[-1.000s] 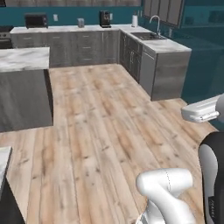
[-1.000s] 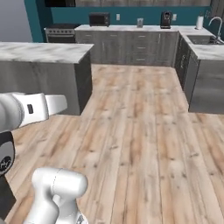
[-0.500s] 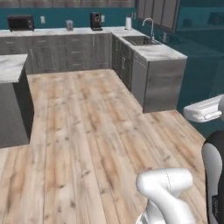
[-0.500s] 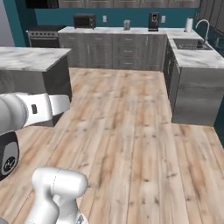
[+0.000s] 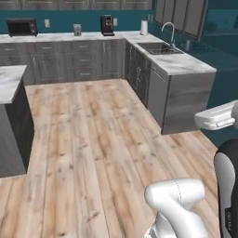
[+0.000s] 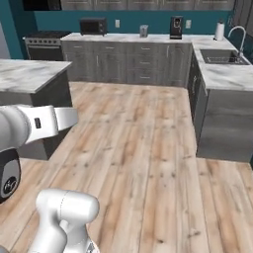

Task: Take the cheese, steak, and tomato from the fridge and place them on the plate on the dining counter to create an appetizer plate.

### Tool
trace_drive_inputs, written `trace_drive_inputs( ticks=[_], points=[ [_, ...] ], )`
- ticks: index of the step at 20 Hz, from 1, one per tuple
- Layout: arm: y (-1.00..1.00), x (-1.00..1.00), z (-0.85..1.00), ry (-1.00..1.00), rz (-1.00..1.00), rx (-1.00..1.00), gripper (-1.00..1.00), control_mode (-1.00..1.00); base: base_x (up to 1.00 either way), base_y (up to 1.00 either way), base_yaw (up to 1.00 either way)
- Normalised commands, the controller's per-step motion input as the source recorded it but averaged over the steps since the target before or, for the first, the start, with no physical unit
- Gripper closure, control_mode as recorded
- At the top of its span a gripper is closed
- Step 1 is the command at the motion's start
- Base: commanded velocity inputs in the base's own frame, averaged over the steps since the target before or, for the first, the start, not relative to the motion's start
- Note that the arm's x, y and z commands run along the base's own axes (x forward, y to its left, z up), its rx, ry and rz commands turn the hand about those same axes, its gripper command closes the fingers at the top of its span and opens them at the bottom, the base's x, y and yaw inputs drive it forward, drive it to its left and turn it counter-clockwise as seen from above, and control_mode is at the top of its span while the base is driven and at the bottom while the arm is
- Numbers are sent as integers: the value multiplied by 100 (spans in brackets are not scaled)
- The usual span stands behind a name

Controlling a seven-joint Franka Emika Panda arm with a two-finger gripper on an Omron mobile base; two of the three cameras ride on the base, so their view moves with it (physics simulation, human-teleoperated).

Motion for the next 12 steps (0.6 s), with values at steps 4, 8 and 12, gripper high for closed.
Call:
trace_drive_inputs(
  ticks=[4, 8, 12],
  points=[
    [0, 0, 0, 0, 0, 0, -100, 100, 100, 0, 15],
    [0, 0, 0, 0, 0, 0, -100, 100, 100, -16, 9],
    [0, 0, 0, 0, 0, 0, -100, 100, 100, -66, 0]
  ],
)
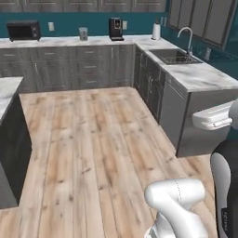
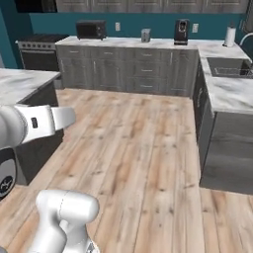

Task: Take the cheese, steak, and tomato from the fridge and place them on the plate on the dining counter to create an appetizer plate.

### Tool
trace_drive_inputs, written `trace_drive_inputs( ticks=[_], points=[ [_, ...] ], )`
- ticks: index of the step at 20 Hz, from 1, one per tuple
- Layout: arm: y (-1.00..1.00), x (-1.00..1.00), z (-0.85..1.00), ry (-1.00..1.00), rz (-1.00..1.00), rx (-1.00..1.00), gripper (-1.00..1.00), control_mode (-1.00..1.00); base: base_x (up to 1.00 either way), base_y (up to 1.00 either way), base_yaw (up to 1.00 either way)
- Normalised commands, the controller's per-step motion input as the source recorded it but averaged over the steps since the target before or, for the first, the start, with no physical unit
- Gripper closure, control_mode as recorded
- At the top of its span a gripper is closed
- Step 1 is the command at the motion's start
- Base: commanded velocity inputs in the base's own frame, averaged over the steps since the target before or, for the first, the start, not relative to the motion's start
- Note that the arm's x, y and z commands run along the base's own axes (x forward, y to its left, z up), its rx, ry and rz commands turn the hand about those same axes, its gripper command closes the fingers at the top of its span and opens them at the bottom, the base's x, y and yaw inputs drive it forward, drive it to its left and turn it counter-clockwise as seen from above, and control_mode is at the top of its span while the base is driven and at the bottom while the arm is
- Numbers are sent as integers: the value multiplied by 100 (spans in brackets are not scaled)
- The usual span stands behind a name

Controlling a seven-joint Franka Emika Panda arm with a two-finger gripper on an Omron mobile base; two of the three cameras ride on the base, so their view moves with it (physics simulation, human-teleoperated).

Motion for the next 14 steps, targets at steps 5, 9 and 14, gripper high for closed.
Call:
trace_drive_inputs(
  ticks=[5, 9, 14],
  points=[
    [0, 0, 0, 0, 0, 0, -100, 100, 100, -63, 0],
    [0, 0, 0, 0, 0, 0, -100, 100, 100, -45, 0],
    [0, 0, 0, 0, 0, 0, -100, 100, 100, -20, 6]
  ],
)
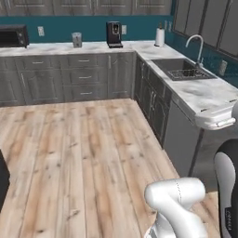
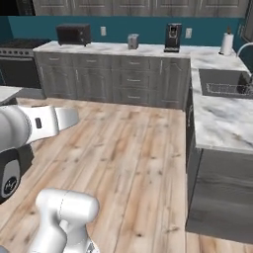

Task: Take the cheese, steak, and tomato from the fridge and place them on the plate on the dining counter to create an appetizer plate.

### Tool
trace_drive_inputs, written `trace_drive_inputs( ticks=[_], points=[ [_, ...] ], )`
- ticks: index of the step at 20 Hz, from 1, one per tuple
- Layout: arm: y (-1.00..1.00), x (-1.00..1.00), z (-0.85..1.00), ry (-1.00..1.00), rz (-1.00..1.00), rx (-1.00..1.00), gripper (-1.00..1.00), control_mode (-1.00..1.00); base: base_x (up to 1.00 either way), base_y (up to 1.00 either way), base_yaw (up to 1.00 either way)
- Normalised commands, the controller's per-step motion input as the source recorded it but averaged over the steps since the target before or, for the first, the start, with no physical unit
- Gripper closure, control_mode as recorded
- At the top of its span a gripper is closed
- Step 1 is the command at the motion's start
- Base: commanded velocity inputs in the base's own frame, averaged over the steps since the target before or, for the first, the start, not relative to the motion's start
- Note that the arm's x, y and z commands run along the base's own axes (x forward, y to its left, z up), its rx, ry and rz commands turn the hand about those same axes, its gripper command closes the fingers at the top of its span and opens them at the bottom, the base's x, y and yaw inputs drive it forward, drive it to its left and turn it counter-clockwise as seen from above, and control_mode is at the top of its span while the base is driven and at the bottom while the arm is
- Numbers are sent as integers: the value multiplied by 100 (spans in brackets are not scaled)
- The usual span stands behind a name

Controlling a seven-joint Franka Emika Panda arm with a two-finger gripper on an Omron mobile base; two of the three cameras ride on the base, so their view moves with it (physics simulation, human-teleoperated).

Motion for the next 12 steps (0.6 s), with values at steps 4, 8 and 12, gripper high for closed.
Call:
trace_drive_inputs(
  ticks=[4, 8, 12],
  points=[
    [0, 0, 0, 0, 0, 0, -100, 100, 100, 0, 11],
    [0, 0, 0, 0, 0, 0, -100, 100, 100, 0, 12],
    [0, 0, 0, 0, 0, 0, -100, 100, 100, 1, 23]
  ],
)
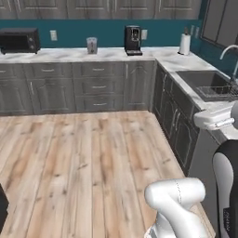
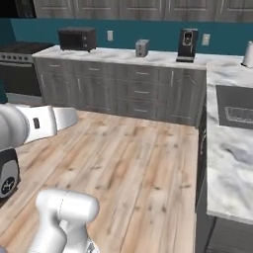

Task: Take the cheese, steak, and tomato from the fridge and place them on the plate on the dining counter to create an appetizer plate.

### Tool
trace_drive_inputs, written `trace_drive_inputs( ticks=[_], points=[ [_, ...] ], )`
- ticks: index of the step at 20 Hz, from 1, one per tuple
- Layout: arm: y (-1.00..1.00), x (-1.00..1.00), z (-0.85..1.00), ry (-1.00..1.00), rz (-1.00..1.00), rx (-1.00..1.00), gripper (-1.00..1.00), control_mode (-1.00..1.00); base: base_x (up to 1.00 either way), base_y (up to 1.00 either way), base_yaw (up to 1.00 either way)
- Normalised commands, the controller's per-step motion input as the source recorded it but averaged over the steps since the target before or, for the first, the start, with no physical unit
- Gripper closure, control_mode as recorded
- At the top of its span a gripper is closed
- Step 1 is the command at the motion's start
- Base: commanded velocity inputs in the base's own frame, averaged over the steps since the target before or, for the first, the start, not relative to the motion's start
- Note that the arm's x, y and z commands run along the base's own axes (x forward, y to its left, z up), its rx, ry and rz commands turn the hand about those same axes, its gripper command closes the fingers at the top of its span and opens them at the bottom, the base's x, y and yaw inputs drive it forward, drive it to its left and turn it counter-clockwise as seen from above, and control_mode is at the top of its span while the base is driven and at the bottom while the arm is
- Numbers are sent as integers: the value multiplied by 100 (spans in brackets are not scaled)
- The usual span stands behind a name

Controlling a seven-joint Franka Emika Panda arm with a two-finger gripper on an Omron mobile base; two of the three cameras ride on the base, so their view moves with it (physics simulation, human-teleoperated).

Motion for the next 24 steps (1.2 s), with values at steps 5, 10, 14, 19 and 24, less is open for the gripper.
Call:
trace_drive_inputs(
  ticks=[5, 10, 14, 19, 24],
  points=[
    [0, 0, 0, 0, 0, 0, -100, 100, 100, 3, 37],
    [0, 0, 0, 0, 0, 0, -100, 100, 100, 0, 57],
    [0, 0, 0, 0, 0, 0, -100, 100, 100, -17, 59],
    [0, 0, 0, 0, 0, 0, -100, 100, 100, -50, 39],
    [0, 0, 0, 0, 0, 0, -100, 100, 100, -65, 29]
  ],
)
